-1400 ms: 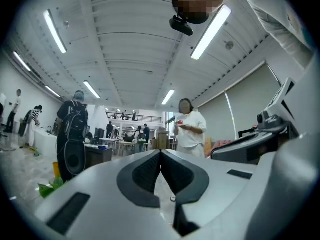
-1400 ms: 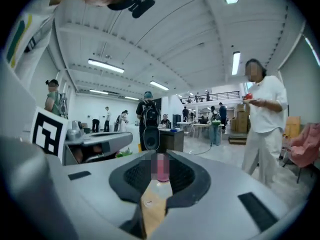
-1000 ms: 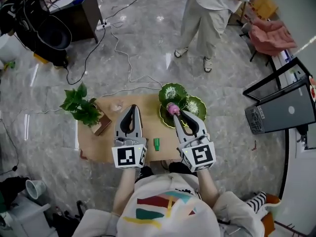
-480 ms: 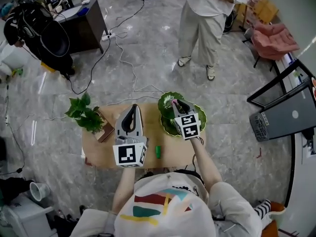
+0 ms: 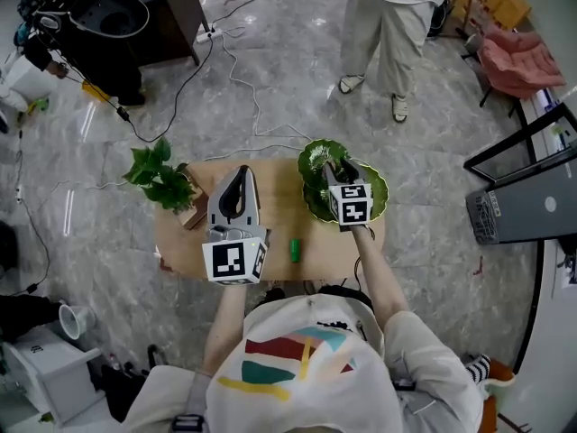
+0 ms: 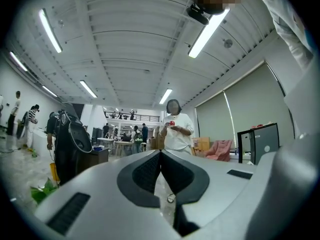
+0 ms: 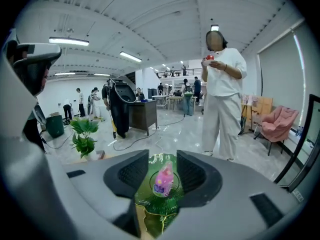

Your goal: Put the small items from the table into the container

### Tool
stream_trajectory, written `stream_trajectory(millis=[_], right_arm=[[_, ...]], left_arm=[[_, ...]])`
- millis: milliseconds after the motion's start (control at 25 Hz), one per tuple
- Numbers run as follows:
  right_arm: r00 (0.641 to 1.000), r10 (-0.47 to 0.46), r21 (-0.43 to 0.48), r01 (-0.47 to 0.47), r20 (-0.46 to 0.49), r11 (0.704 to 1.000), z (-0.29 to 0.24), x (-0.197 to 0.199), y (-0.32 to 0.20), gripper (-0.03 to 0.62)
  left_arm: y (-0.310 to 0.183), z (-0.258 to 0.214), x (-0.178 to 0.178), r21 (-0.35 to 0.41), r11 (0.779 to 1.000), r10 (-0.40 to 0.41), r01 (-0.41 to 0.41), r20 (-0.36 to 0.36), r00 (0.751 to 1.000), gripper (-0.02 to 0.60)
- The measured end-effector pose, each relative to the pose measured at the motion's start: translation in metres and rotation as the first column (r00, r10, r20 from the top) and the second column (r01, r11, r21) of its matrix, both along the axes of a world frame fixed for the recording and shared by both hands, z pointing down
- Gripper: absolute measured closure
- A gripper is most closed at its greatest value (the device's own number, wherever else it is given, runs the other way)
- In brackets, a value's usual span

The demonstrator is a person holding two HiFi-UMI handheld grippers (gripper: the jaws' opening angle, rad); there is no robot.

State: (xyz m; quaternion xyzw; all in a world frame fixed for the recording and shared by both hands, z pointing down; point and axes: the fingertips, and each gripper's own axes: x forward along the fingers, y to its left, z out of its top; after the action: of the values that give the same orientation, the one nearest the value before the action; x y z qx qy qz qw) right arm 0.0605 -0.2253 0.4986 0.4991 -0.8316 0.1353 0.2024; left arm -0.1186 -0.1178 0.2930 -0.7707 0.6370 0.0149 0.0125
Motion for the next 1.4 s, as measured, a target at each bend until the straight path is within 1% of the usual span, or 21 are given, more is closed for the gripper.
stream_trajectory(millis=[40,80,280,400,440,520,600,720,880,1000,1120,1240,1400], right_arm=[[1.000,0.007,0.016,-0.008,0.010,1.000,-0.002,0.000,0.001,0.401],[1.000,0.010,0.020,-0.011,0.021,1.000,-0.003,0.001,0.003,0.368],[0.998,-0.009,0.044,0.006,0.061,0.999,-0.023,0.001,0.020,0.367],[0.998,-0.038,0.078,0.033,0.058,0.996,-0.047,-0.002,0.035,0.368],[0.998,-0.033,0.102,0.028,0.046,0.994,-0.058,-0.001,0.040,0.372],[1.000,0.001,0.178,-0.004,0.019,0.984,-0.086,0.004,0.050,0.580],[0.999,0.005,0.248,-0.013,0.033,0.969,-0.117,0.003,0.065,0.582],[0.994,-0.027,0.307,-0.008,0.109,0.952,-0.155,0.001,0.088,0.581],[0.992,-0.050,0.364,0.006,0.112,0.932,-0.181,0.002,0.104,0.582],[0.991,-0.041,0.375,-0.008,0.124,0.927,-0.189,0.006,0.108,0.582],[0.993,-0.031,0.386,-0.017,0.118,0.922,-0.193,0.010,0.111,0.582],[0.993,-0.026,0.388,-0.020,0.111,0.922,-0.194,0.013,0.113,0.580],[0.993,-0.024,0.380,-0.022,0.116,0.925,-0.193,0.015,0.115,0.581]], left_arm=[[0.001,0.001,-0.001,-0.002,1.000,-0.002,0.002,-0.001,1.000,0.574],[0.001,0.003,-0.002,-0.003,1.000,-0.003,0.003,-0.001,1.000,0.574],[-0.002,0.006,0.000,-0.005,1.000,0.004,-0.004,-0.009,1.000,0.574],[-0.003,0.006,0.006,-0.002,1.000,0.020,-0.020,-0.014,1.000,0.574],[-0.003,0.006,0.008,0.000,1.000,0.026,-0.026,-0.016,1.000,0.574],[-0.002,0.004,0.013,0.006,0.999,0.040,-0.040,-0.014,0.999,0.574],[-0.002,0.001,0.017,0.014,0.999,0.051,-0.050,-0.008,0.999,0.574],[-0.001,-0.002,0.024,0.032,0.998,0.063,-0.062,-0.013,0.998,0.574],[-0.001,-0.004,0.030,0.050,0.995,0.086,-0.084,-0.028,0.996,0.574],[0.000,-0.007,0.036,0.068,0.992,0.112,-0.110,-0.034,0.993,0.574],[0.002,-0.011,0.039,0.083,0.990,0.119,-0.116,-0.037,0.992,0.574],[0.004,-0.014,0.040,0.102,0.988,0.127,-0.120,-0.067,0.990,0.574],[0.006,-0.014,0.044,0.097,0.988,0.126,-0.121,-0.044,0.991,0.574]])
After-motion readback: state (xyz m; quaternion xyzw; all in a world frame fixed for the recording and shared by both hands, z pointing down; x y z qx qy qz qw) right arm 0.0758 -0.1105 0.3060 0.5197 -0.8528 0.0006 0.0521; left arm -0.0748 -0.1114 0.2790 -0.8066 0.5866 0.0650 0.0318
